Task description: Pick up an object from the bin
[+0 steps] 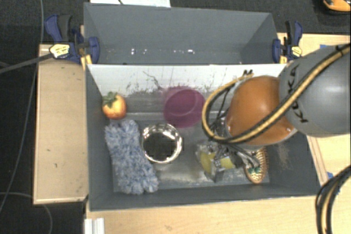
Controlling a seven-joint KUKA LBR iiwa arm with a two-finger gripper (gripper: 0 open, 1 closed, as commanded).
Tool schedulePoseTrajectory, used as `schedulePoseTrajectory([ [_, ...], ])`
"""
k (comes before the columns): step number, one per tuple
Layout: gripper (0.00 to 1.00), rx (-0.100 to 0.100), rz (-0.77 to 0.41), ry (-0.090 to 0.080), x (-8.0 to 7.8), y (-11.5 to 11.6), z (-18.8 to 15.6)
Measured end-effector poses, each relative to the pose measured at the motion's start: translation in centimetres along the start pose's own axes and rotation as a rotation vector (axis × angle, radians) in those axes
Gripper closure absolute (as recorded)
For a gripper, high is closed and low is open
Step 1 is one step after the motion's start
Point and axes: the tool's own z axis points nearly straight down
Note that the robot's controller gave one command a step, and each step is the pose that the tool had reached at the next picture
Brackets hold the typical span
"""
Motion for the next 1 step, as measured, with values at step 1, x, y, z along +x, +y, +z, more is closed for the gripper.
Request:
schedulePoseTrajectory([
  [1, 1.0, 0.0, 0.002, 0.0, 0.01, 0.01, -0.9],
])
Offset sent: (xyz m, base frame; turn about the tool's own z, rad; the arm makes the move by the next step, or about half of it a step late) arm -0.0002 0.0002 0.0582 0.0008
